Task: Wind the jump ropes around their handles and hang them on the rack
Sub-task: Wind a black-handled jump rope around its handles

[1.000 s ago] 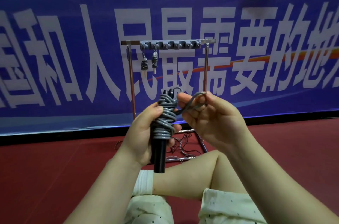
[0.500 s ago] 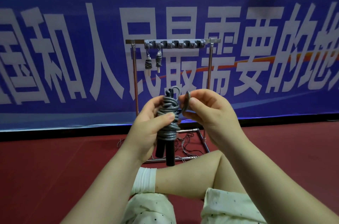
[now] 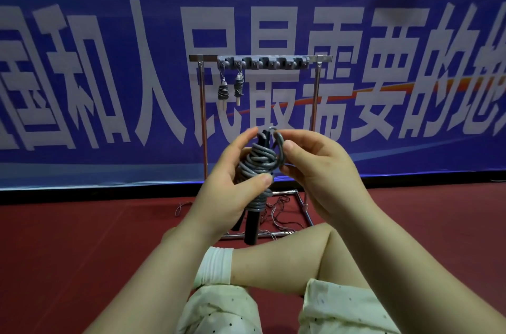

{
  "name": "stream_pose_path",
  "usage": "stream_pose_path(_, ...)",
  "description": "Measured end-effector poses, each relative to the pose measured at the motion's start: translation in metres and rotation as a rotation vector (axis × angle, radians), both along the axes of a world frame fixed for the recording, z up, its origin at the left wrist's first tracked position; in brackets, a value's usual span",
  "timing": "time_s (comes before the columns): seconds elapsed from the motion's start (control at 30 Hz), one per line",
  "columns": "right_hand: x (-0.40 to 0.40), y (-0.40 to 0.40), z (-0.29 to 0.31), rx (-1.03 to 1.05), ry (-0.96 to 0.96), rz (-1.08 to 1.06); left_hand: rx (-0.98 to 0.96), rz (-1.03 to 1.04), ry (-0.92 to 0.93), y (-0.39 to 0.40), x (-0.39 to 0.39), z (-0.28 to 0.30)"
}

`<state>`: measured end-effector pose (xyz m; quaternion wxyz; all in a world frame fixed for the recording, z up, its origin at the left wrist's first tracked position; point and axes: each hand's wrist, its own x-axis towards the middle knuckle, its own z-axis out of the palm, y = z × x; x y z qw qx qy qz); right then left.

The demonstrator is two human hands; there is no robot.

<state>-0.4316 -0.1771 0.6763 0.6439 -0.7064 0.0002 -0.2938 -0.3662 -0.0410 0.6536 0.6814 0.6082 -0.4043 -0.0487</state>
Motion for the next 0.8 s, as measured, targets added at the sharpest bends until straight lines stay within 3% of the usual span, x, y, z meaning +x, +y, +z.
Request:
stream_pose_path(0.43, -0.005, -0.003, 0.003, 0.109, -0.070, 0.055, 0.067, -0.031, -0.107, 0.005, -0.004, 0.005)
stream_pose_path(0.8, -0.006, -0.002, -0.001, 0.168, 0.070, 0.101, 0.210, -0.070, -0.121, 0.012, 0.001, 0.007)
